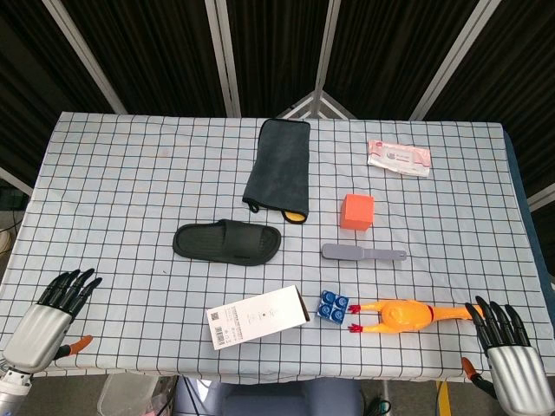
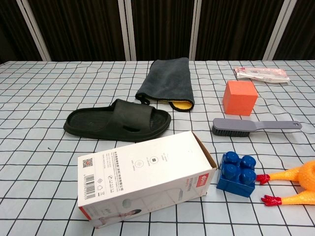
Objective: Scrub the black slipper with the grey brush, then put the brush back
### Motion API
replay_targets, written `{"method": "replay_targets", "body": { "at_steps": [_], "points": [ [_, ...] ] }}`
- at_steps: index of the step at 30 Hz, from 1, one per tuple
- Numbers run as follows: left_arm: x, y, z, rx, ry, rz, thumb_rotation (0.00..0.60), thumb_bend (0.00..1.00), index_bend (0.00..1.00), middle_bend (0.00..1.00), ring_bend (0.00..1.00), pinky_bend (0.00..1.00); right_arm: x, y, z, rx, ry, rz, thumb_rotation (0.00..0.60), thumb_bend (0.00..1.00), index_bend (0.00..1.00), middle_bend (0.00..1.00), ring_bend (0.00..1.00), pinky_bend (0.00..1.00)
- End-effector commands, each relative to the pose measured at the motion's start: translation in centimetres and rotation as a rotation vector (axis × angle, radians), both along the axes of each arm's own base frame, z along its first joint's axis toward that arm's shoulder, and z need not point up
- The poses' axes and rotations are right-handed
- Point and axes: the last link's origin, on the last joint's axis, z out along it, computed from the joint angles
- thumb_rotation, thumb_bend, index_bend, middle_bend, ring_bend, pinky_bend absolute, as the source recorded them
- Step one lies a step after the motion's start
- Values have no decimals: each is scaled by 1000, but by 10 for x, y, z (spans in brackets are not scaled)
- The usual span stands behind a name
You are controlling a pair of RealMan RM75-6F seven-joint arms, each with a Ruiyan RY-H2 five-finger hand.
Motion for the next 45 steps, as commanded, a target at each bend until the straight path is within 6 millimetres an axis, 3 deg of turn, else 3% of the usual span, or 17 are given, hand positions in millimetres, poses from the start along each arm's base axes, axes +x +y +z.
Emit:
{"method": "replay_targets", "body": {
  "at_steps": [1,7,12,21,32,39,45],
  "points": [
    [0,0,-1,-2,2,-1,600,42,0,0,0,80,0,0,0,5,3,-3,600,325,0,0,0,46],
    [4,1,-3,-3,-7,-29,600,49,0,0,0,80,4,-3,-3,5,-4,37,600,324,0,0,0,47],
    [8,4,-7,-5,-31,-78,600,53,0,0,0,81,21,-14,-13,14,-60,142,600,324,27,17,2,130],
    [9,22,-17,20,0,-80,600,56,0,0,0,81,67,-82,-39,136,-15,199,600,324,220,161,99,196],
    [28,46,-21,51,-13,-97,600,67,0,0,0,80,113,-157,-89,261,88,191,600,324,263,190,125,201],
    [23,51,-18,75,1,-60,600,67,0,0,0,80,128,-197,-119,303,121,163,600,324,281,200,133,204],
    [19,55,-18,85,17,-31,600,66,0,0,0,81,129,-223,-134,325,165,130,600,324,281,200,136,204]
  ]
}}
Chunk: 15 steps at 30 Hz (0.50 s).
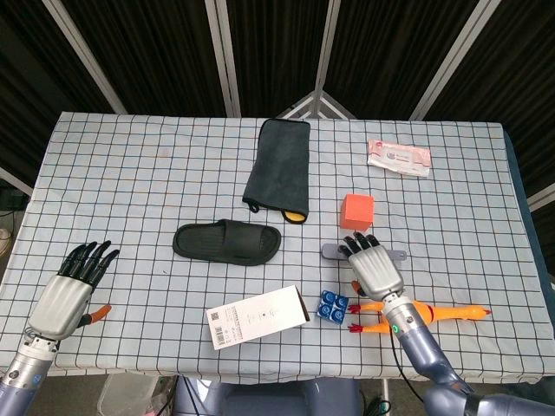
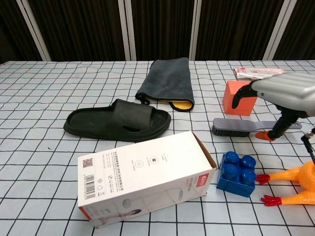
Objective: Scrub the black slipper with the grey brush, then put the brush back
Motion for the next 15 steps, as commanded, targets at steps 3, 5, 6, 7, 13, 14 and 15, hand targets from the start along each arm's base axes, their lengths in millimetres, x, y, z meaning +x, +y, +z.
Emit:
{"method": "replay_targets", "body": {
  "at_steps": [3,5,6,7,13,14,15],
  "points": [
    [-3,4,-1,10,15,21,600,67,0,0,0,81,-1,-22,-13,19,36,-22,600,324,281,200,136,204],
    [-4,5,-2,11,19,30,600,67,0,0,0,81,-4,-26,-15,23,44,-31,600,324,281,201,136,204],
    [-4,7,-3,12,22,37,600,67,0,0,0,81,-5,-29,-17,26,51,-36,600,324,281,201,136,204],
    [-5,7,-4,12,25,42,600,67,0,0,0,81,-7,-31,-18,27,57,-39,600,324,281,200,136,204],
    [-6,11,-6,10,33,54,600,67,0,0,0,80,-12,-40,-22,31,74,-50,600,324,297,200,136,204],
    [-6,11,-6,9,34,56,600,67,0,0,0,81,-13,-41,-23,31,78,-51,600,324,303,200,136,204],
    [-6,12,-7,8,35,58,600,68,0,0,0,81,-15,-41,-23,32,78,-55,600,324,311,200,136,204]
  ]
}}
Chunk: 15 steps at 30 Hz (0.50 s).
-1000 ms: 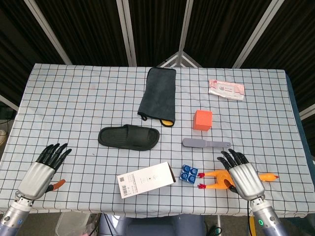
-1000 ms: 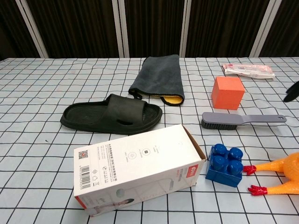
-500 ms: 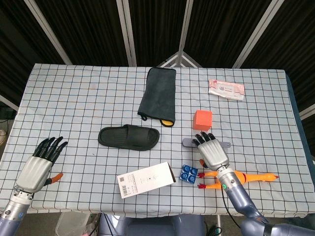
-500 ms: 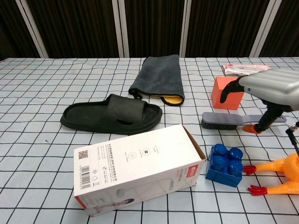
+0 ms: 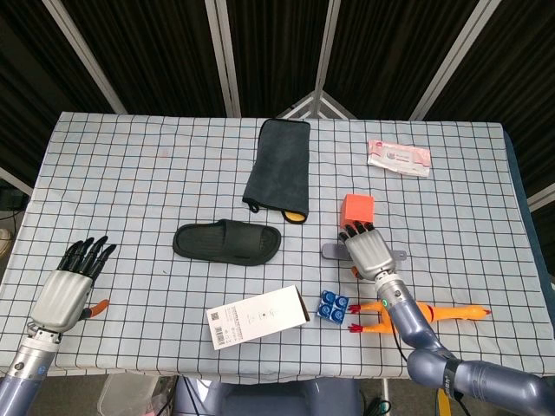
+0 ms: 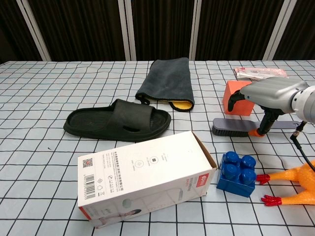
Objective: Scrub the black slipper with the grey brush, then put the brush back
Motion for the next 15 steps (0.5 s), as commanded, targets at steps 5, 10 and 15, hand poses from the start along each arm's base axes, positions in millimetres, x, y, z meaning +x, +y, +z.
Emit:
{"method": "replay_targets", "body": {
  "at_steps": [5,10,15],
  "points": [
    [-1,3,-2,-11,4,7,600,68,0,0,0,80,-4,-2,-4,6,-1,-10,600,323,320,200,137,204],
    [-1,4,-2,-15,1,10,600,67,0,0,0,80,-6,-3,-6,2,1,-15,600,324,321,200,140,212],
    [-3,5,-2,-19,1,16,600,68,0,0,0,81,-8,-4,-9,0,2,-19,600,324,332,200,142,212]
  ]
}}
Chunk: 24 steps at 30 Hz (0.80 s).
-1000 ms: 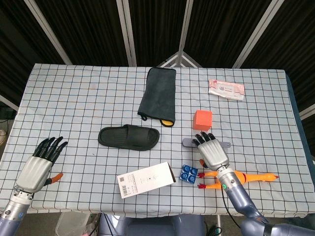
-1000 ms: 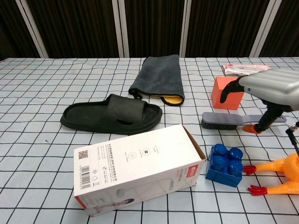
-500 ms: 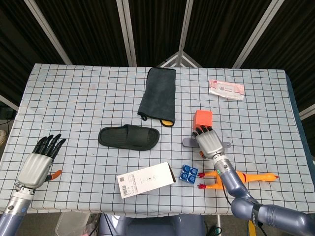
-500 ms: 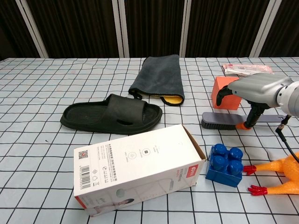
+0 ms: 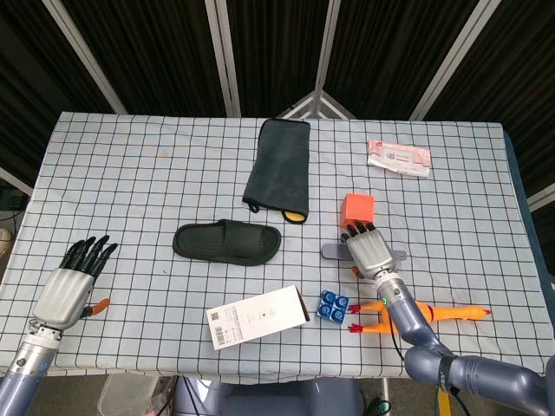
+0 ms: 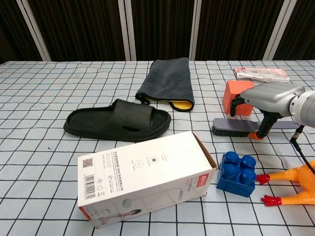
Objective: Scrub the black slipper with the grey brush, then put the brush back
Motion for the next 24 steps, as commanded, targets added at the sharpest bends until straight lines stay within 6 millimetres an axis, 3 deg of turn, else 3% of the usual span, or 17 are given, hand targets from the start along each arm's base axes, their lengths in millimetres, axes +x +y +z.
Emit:
{"method": "replay_targets", "body": {
  "at_steps": [1,7,24],
  "points": [
    [-1,1,0,-1,1,2,600,68,0,0,0,81,-1,-1,-2,1,1,-3,600,324,341,200,144,213],
    [-2,2,1,-4,1,7,600,68,0,0,0,81,-3,-2,-6,4,6,-6,600,324,422,207,157,214],
    [-2,2,1,-6,0,7,600,68,0,0,0,81,-3,-4,-6,-12,-4,-1,600,324,457,232,180,230]
  ]
}}
